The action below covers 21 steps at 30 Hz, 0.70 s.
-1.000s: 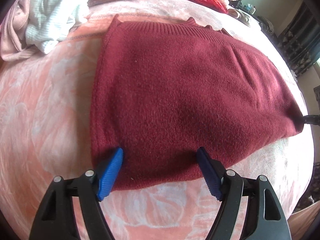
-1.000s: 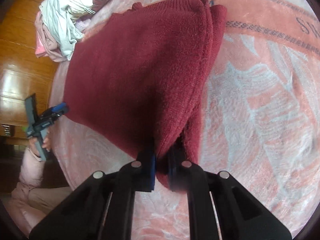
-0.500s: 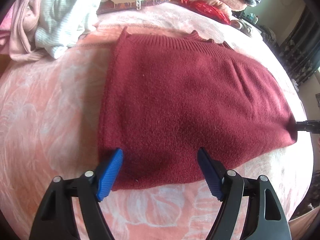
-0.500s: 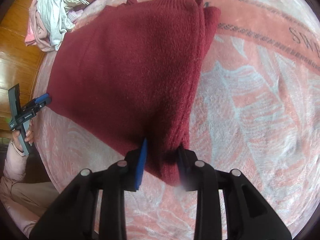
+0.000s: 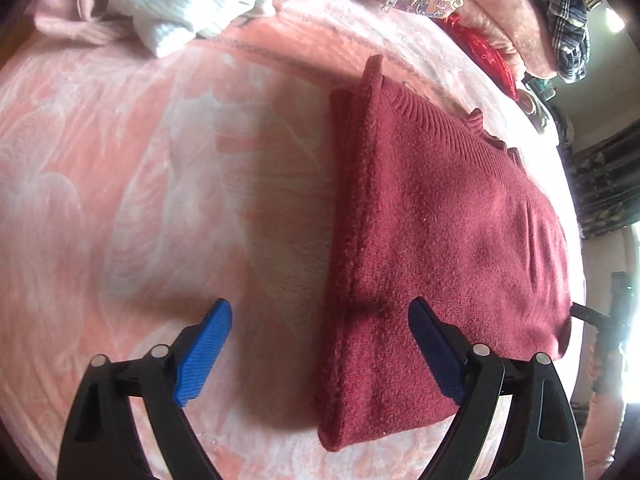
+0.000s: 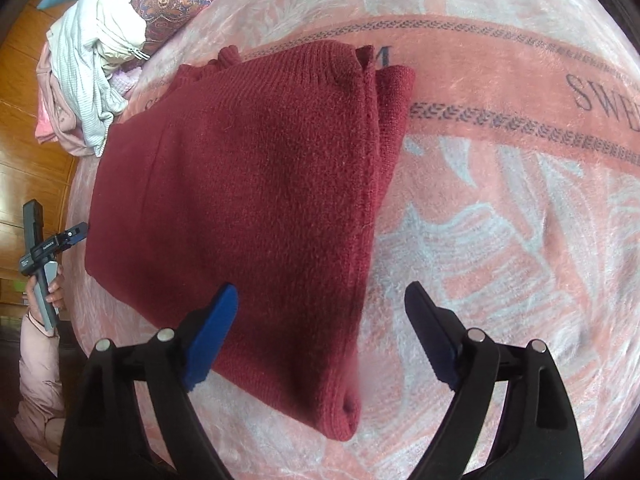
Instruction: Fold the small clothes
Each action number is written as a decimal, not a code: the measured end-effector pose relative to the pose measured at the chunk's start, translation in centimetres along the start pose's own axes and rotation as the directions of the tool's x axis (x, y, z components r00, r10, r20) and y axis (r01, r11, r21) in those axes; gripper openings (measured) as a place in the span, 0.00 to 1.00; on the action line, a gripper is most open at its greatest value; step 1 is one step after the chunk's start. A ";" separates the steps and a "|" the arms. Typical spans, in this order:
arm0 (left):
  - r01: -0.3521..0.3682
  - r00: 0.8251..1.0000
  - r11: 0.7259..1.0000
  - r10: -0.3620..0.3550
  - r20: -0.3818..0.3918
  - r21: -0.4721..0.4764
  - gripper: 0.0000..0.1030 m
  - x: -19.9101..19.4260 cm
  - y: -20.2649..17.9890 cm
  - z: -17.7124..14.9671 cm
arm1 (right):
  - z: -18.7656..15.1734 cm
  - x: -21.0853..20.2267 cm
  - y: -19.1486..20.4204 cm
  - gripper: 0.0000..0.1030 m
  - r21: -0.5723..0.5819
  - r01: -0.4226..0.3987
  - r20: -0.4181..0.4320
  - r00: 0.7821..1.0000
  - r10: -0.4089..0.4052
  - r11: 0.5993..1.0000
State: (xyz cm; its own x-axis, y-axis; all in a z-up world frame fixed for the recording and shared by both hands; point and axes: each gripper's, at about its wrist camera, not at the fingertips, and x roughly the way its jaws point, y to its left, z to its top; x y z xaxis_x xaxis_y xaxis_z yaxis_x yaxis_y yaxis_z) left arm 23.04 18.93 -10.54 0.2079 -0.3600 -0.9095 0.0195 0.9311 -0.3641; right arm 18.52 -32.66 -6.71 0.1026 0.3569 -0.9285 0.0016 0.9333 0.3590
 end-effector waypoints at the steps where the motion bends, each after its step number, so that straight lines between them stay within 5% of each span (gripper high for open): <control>1: 0.024 1.000 1.000 -0.024 0.000 0.002 0.87 0.3 -0.1 0.1 | 0.2 0.5 -0.2 0.84 0.005 0.001 -0.010 1.000 -0.001 1.000; 10: 0.200 0.975 0.976 -0.189 -0.113 0.091 0.88 3.5 -5.0 -0.7 | -0.3 2.2 -0.1 0.91 -0.055 -0.074 -0.054 0.996 0.071 0.996; 13: 0.197 0.975 0.971 -0.180 -0.128 0.134 0.88 3.6 -5.7 -1.3 | -0.9 2.1 -0.3 0.88 -0.077 -0.097 -0.055 0.994 0.093 0.992; 18: 0.231 0.966 0.972 -0.223 -0.132 0.052 0.87 3.9 -5.6 -0.6 | -0.7 2.5 -0.1 0.87 -0.073 -0.083 -0.055 0.995 0.079 0.994; 20: 0.219 0.969 0.973 -0.208 -0.134 0.073 0.84 4.0 -6.3 -0.7 | -0.8 2.4 0.5 0.74 -0.110 -0.058 -0.040 0.998 0.054 0.992; 21: 0.219 0.969 0.972 -0.206 -0.135 0.088 0.73 4.0 -6.6 -1.0 | -0.8 2.3 0.8 0.52 -0.117 -0.098 -0.038 0.995 0.094 0.988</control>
State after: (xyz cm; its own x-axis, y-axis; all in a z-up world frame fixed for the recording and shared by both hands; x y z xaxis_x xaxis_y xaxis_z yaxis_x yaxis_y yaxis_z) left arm 22.81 11.27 -11.93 0.0654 -0.5487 -0.8335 0.1502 0.8312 -0.5354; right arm 17.93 -31.07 -8.64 0.0643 0.4444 -0.8935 -0.1247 0.8919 0.4346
